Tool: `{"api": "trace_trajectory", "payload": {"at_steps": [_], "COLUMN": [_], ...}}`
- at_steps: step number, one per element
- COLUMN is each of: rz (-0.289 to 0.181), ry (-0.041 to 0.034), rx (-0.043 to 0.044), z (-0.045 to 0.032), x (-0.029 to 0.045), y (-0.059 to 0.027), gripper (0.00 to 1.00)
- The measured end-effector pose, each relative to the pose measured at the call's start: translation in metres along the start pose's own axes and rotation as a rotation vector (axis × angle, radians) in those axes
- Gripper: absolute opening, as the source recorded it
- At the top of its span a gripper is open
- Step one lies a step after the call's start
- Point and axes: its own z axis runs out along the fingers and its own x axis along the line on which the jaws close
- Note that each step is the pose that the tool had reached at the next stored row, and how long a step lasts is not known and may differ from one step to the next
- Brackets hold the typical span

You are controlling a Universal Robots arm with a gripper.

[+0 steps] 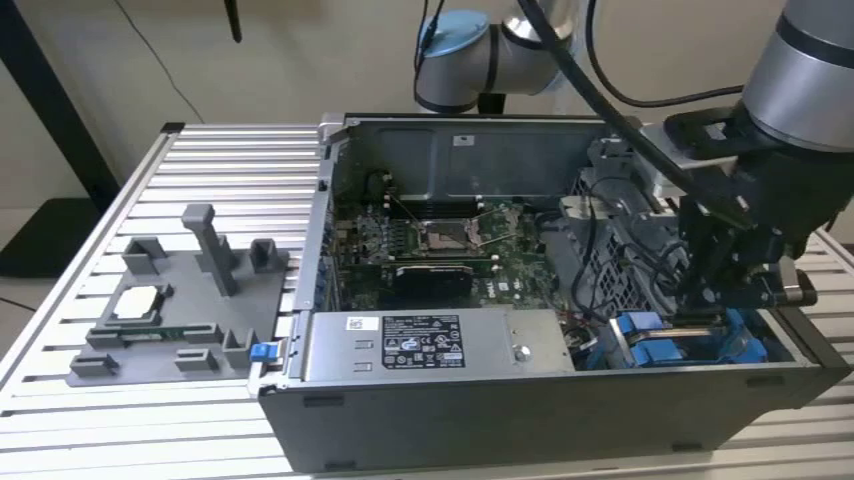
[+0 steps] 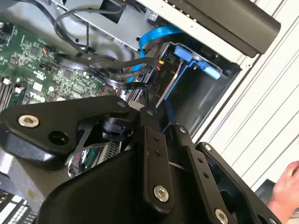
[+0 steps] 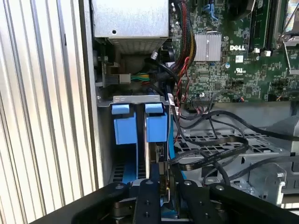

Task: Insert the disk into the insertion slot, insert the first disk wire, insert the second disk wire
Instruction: 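Insert the second disk wire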

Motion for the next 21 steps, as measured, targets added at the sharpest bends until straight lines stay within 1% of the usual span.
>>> {"api": "trace_trajectory", "payload": {"at_steps": [2,4,5,6,7,10,11,12,14,17,21], "rz": [0.001,0.002,0.002,0.003,0.003,0.005,0.005,0.006,0.006,0.007,0.007], "ry": [0.0006,0.0016,0.0019,0.002,0.0023,0.0045,0.0054,0.0059,0.006,0.0065,0.006], "rx": [-0.0085,-0.0245,-0.0288,-0.0306,-0.0363,-0.0611,-0.0719,-0.0783,-0.0837,-0.0877,-0.088], "z": [-0.0038,-0.0056,-0.008,-0.011,-0.013,-0.016,-0.0168,-0.0184,-0.0238,-0.0315,-0.0316], "x": [-0.0003,-0.0005,-0.0007,-0.001,-0.0012,-0.0015,-0.0016,-0.0017,-0.0022,-0.0028,-0.0028], "y": [-0.0007,-0.0011,-0.0016,-0.0019,-0.0026,-0.0045,-0.0054,-0.0059,-0.0066,-0.0078,-0.0078], "gripper": [1.0,1.0,1.0,1.0,1.0,1.0,1.0,1.0,1.0,1.0,1.0]}}
